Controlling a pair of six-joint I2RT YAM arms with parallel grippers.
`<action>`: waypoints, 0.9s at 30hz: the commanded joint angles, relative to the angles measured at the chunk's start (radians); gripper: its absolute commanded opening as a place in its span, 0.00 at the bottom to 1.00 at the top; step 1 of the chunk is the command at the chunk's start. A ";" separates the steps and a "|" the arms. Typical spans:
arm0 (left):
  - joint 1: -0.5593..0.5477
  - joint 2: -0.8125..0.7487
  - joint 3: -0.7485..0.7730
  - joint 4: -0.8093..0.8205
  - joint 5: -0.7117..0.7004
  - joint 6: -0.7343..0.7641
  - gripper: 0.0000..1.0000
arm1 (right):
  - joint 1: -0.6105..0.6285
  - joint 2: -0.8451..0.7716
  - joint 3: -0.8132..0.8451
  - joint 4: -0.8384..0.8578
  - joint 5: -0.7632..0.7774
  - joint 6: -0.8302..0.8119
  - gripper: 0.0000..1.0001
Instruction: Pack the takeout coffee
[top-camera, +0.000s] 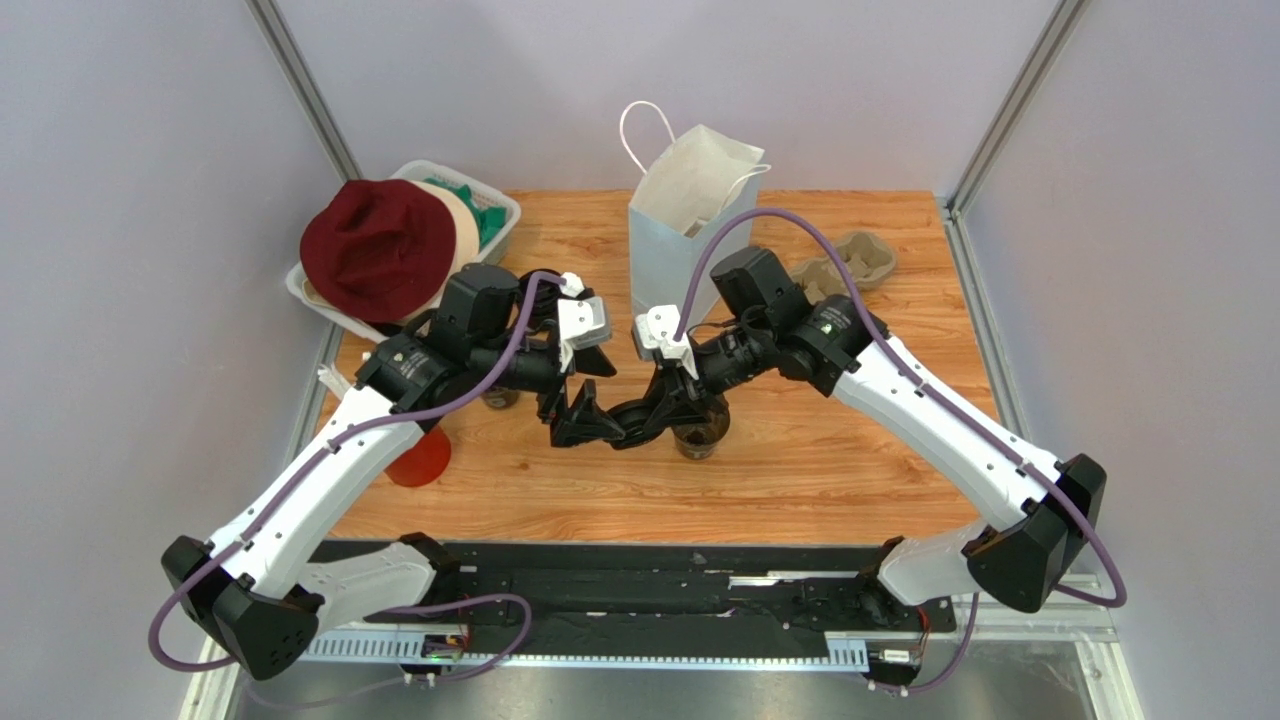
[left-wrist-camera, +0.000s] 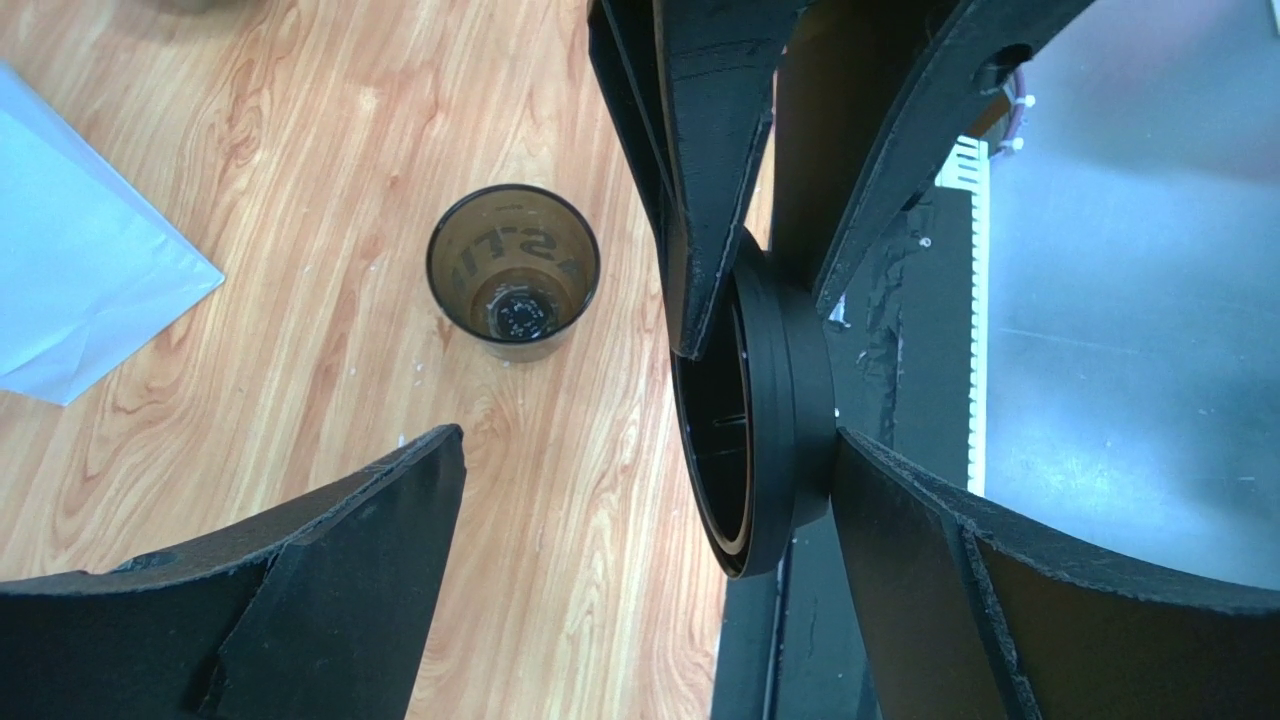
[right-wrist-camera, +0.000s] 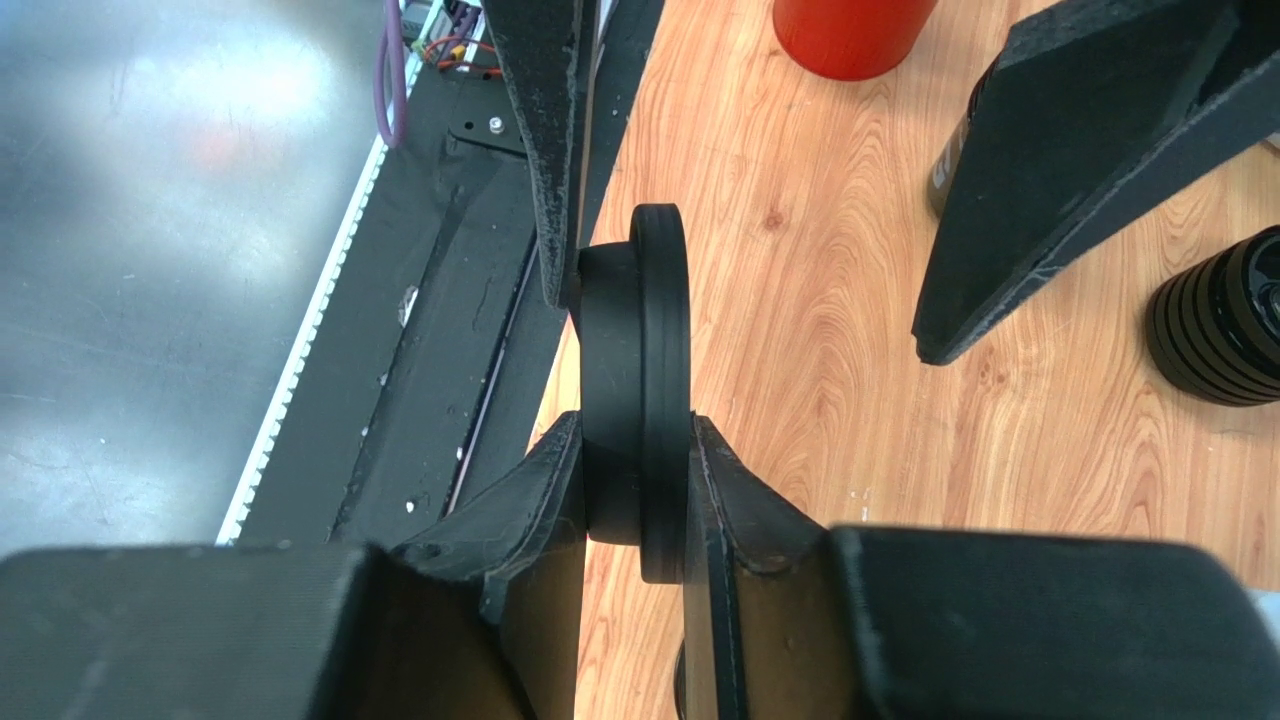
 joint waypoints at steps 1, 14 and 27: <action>0.007 -0.014 -0.004 0.046 0.034 -0.022 0.99 | -0.003 -0.017 -0.003 0.061 -0.065 0.046 0.08; 0.005 0.059 0.026 0.049 0.095 -0.046 0.97 | -0.003 0.030 0.026 0.098 -0.065 0.092 0.08; 0.005 0.084 0.028 0.044 0.109 -0.045 0.74 | 0.007 0.049 0.043 0.101 -0.052 0.103 0.12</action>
